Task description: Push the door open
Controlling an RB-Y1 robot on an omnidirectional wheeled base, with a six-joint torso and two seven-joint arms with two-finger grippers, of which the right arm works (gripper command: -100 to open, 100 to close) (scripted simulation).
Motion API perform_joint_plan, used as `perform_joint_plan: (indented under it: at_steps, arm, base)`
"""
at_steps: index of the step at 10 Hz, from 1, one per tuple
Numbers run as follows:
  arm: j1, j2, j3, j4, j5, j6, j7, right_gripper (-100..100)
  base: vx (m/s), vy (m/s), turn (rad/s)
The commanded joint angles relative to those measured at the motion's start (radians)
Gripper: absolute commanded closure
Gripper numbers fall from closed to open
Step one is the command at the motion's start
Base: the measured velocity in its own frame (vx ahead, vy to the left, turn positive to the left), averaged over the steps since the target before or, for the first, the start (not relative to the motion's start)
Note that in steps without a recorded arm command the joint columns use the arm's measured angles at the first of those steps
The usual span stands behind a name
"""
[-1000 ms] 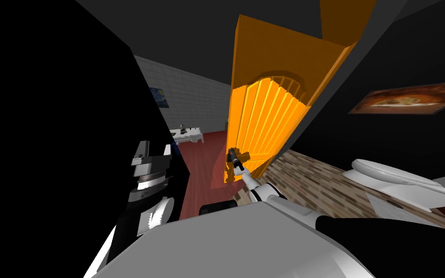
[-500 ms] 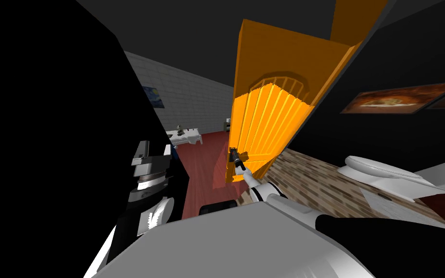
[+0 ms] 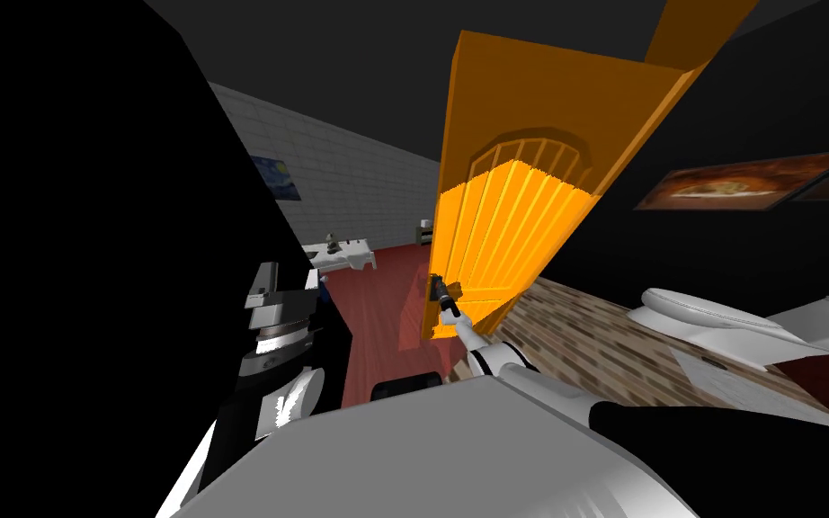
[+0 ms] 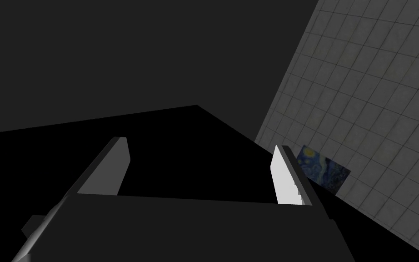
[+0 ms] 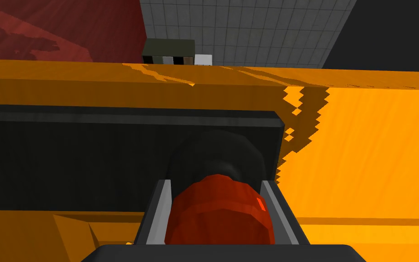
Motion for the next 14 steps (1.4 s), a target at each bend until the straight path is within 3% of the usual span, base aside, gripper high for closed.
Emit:
perform_joint_plan:
  at_steps: [1, 5, 14]
  arm:
    - [-0.004, -0.012, -0.019, 0.005, -0.006, -0.001, 0.006, 100]
    - [-0.002, -0.016, -0.033, 0.014, -0.010, 0.002, 0.011, 100]
    - [-0.034, 0.085, -0.142, 0.018, -0.029, -0.013, 0.172, 100]
  base:
    - [0.151, 0.145, -0.080]
    - [0.148, 0.097, -0.058]
    - [0.178, 0.029, -0.119]
